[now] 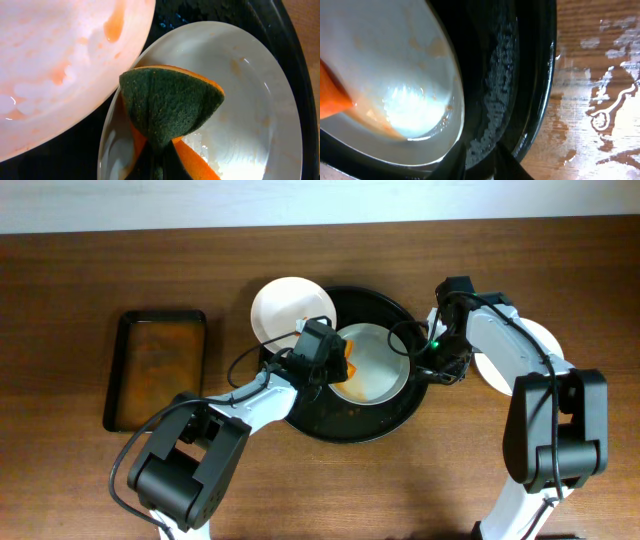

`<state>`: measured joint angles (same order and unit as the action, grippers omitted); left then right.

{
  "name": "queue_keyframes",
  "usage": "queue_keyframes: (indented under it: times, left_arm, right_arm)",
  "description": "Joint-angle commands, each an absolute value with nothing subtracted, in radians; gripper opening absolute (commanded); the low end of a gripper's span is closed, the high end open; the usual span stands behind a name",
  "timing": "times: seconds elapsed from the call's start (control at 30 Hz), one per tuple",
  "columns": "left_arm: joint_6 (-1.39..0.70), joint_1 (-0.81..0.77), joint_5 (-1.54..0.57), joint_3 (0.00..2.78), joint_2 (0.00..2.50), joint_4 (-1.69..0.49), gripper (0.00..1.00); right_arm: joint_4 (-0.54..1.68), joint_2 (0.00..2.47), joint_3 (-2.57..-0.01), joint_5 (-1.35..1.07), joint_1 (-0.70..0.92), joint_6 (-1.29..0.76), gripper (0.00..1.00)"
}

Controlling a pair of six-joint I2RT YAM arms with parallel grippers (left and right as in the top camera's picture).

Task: Clean dirty plates on tray and stack at the side
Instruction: 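Scrub the held plate with the sponge in the left gripper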

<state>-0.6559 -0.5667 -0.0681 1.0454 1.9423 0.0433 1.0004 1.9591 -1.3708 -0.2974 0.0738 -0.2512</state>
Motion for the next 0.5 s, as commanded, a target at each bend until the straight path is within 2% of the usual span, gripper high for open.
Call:
queue_keyframes:
  times: [0.0, 0.13, 0.2, 0.33, 0.47]
  left_arm:
    - [-0.651, -0.546, -0.019, 1.066, 1.969, 0.043, 0.01]
    - [-0.650, -0.547, -0.007, 1.130, 1.941, -0.042, 0.01]
    - [-0.590, -0.547, -0.002, 1.166, 1.917, -0.078, 0.01]
    - [-0.510, -0.567, 0.110, 1.222, 1.859, -0.179, 0.01]
    - [-0.495, -0.575, 0.141, 1.232, 1.800, -0.231, 0.01]
  right_arm:
    - [0.986, 1.962, -1.380, -0.302, 0.079, -0.252, 0.22]
    - [0.971, 1.965, -1.380, -0.302, 0.079, -0.252, 0.23]
    - [0.963, 1.965, -1.380, -0.302, 0.079, -0.252, 0.28]
    - [0.931, 1.965, -1.380, -0.302, 0.079, -0.252, 0.33]
    - [0.907, 1.965, -1.380, -0.302, 0.078, -0.251, 0.39]
